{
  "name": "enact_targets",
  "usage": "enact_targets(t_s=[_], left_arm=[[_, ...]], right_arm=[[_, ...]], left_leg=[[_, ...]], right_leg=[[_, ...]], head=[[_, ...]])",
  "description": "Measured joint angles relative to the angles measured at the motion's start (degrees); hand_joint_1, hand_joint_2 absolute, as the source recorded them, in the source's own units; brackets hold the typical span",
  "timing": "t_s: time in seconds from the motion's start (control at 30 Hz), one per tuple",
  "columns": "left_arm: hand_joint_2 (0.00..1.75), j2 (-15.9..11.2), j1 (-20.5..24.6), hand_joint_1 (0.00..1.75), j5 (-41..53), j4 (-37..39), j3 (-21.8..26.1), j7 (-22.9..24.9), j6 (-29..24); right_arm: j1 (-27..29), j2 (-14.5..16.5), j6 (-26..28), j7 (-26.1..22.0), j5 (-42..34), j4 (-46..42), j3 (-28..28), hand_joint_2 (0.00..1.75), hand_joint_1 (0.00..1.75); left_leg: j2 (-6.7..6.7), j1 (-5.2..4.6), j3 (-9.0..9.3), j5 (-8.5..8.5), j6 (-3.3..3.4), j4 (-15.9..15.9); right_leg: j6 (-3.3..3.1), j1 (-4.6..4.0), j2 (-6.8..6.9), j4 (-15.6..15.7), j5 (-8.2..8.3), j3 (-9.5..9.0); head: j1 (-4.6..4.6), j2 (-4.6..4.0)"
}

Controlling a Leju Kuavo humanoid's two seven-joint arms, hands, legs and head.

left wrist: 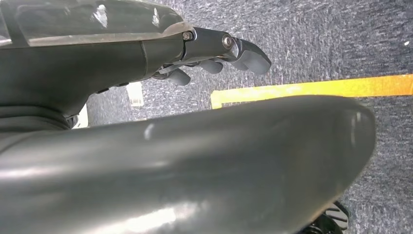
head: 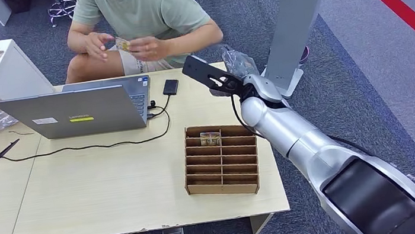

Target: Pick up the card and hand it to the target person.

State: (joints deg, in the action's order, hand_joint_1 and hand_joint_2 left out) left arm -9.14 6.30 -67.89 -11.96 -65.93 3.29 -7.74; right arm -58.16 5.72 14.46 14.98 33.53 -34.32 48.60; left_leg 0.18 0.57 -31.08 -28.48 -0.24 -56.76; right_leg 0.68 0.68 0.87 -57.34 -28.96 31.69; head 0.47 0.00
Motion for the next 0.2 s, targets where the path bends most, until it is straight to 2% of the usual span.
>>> enact_targets(t_s=[0.2], left_arm=[[0.0,0.0,-0.07,0.0,-0.6,0.0,0.01,-0.07,-0.48]], right_arm=[[0.19,-1.44,1.16,0.26,-2.04,-3.07,-0.3,1.75,0.0]], left_leg=[[0.01,0.0,0.03,0.0,0.0,-0.02]], right_leg=[[0.0,0.0,-0.01,0.0,0.0,0.0]], head=[[-0.02,0.0]])
